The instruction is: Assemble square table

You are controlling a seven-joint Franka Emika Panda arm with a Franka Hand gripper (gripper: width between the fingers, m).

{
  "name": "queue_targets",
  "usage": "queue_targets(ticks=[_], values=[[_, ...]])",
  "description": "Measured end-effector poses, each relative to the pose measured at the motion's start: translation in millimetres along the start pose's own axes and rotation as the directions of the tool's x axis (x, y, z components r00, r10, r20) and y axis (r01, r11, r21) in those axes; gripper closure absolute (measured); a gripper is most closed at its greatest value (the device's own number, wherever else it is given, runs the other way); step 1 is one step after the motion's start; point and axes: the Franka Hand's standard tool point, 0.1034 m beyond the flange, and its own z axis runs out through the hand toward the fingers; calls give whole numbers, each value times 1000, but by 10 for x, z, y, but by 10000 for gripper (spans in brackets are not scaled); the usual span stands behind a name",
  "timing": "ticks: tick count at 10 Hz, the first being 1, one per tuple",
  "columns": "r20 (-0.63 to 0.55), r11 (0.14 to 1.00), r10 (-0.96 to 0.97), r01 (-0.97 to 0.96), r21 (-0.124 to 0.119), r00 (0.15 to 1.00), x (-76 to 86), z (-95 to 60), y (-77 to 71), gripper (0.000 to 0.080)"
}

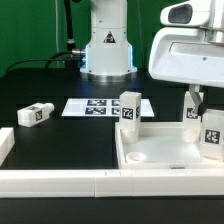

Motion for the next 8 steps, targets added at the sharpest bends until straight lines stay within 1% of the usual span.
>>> queue_targets(ticks=[1, 3, 4, 5, 6, 7, 8], values=[[2, 994, 113, -113, -2, 994, -4, 2, 3, 515], [5, 950, 311, -311, -7, 950, -13, 4, 8, 514], [8, 900, 436, -436, -12, 900, -20, 5, 7, 514], [13, 830, 558, -558, -11, 830, -26, 5, 0, 514], [10, 756, 654, -654, -13, 756, -55, 3, -35, 514], [10, 705, 709, -709, -14, 705, -54, 3, -36, 514], [17, 662, 750, -750, -13, 661, -57, 4, -42, 456]])
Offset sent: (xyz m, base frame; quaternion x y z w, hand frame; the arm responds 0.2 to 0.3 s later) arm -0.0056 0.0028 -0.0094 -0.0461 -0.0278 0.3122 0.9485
